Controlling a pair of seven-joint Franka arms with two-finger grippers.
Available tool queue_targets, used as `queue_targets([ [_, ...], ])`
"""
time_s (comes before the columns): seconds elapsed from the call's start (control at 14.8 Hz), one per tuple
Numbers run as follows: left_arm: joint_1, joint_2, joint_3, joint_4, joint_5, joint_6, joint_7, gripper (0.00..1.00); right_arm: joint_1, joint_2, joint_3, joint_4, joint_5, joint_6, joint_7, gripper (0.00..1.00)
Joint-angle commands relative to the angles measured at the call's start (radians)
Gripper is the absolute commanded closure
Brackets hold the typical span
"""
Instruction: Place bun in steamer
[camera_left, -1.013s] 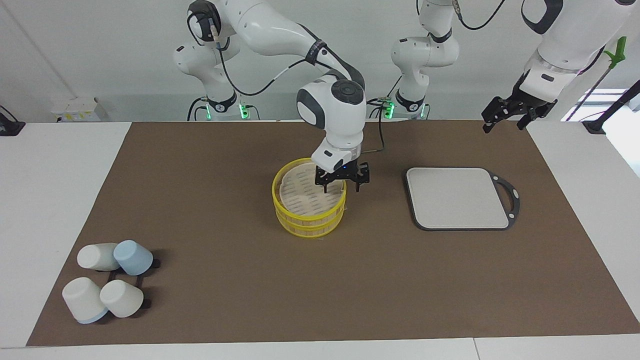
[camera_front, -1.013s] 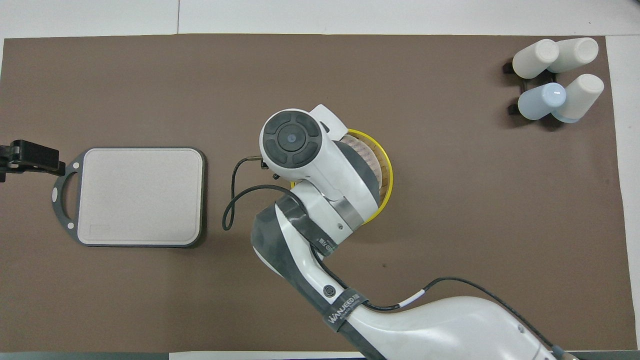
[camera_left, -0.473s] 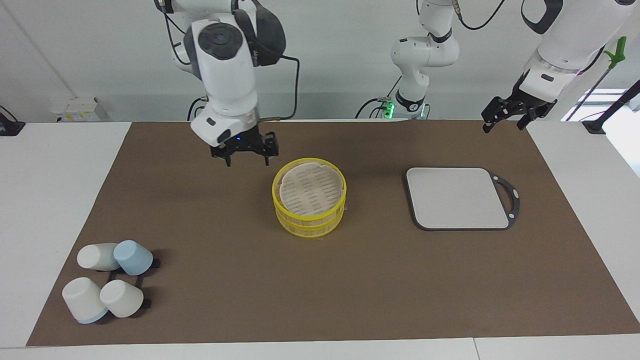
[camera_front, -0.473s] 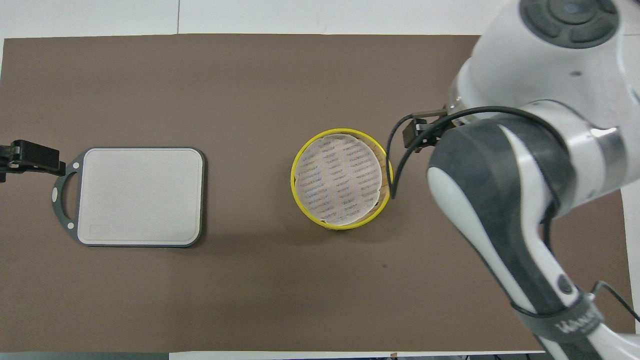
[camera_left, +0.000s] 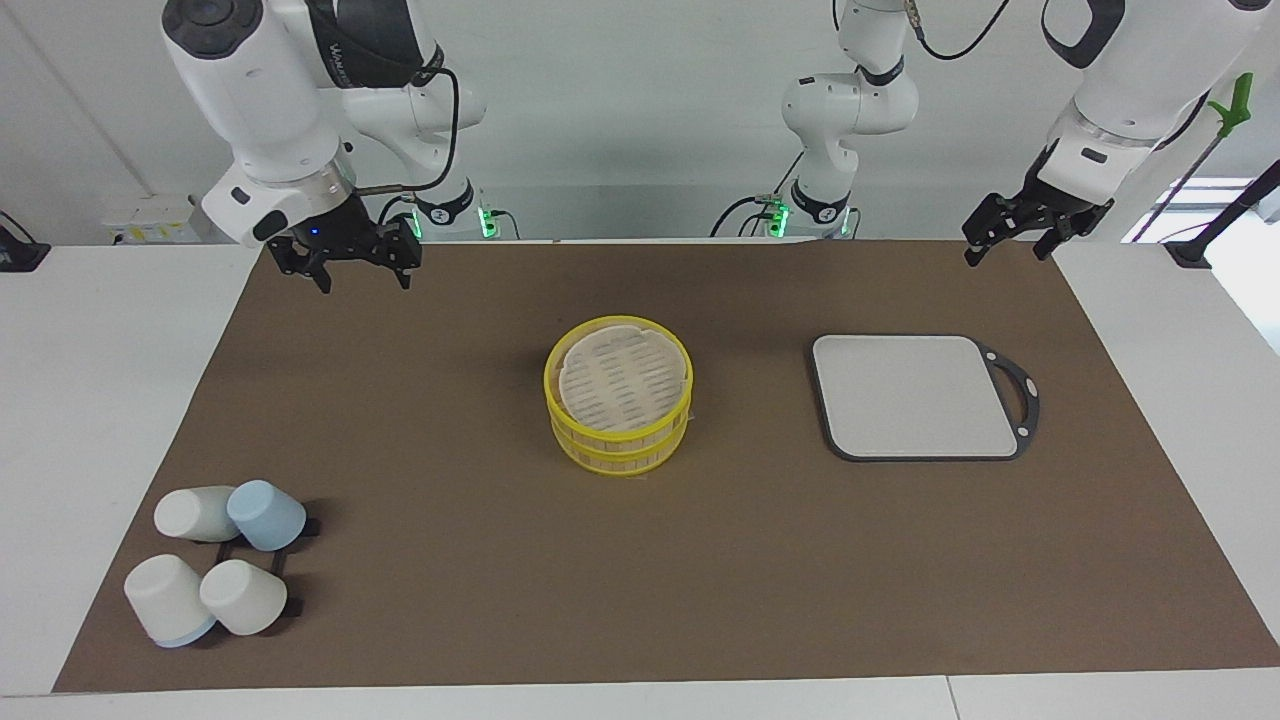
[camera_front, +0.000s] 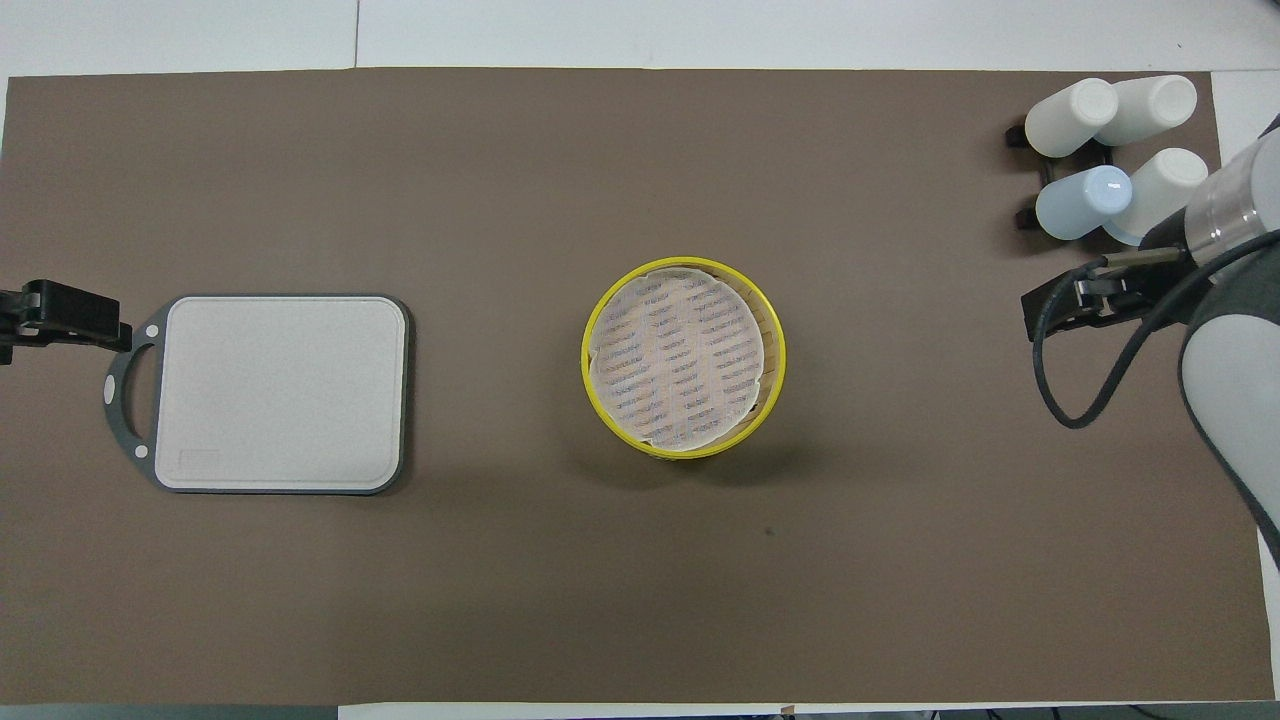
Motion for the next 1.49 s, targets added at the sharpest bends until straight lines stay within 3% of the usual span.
queue_targets([
  [0.0, -0.006, -0.011, 0.005, -0.009, -0.017, 0.001, 0.006, 0.00, -0.017, -0.069, 0.015, -0.110, 0.012, 0.054, -0.015, 0.00],
  [0.2, -0.006, -0.011, 0.005, -0.009, -0.017, 0.001, 0.006, 0.00, -0.031, -0.063, 0.013, -0.115, 0.012, 0.120, -0.033, 0.00],
  [1.08, -0.007, -0.017, 0.007, -0.022, -0.017, 0.007, 0.009, 0.00, -0.101, -0.024, 0.005, -0.060, 0.012, 0.061, -0.114, 0.00],
  [1.42, -0.009, -0.019, 0.007, -0.026, -0.017, 0.007, 0.014, 0.00, -0.112, -0.049, 0.005, -0.109, 0.014, 0.062, -0.107, 0.00],
])
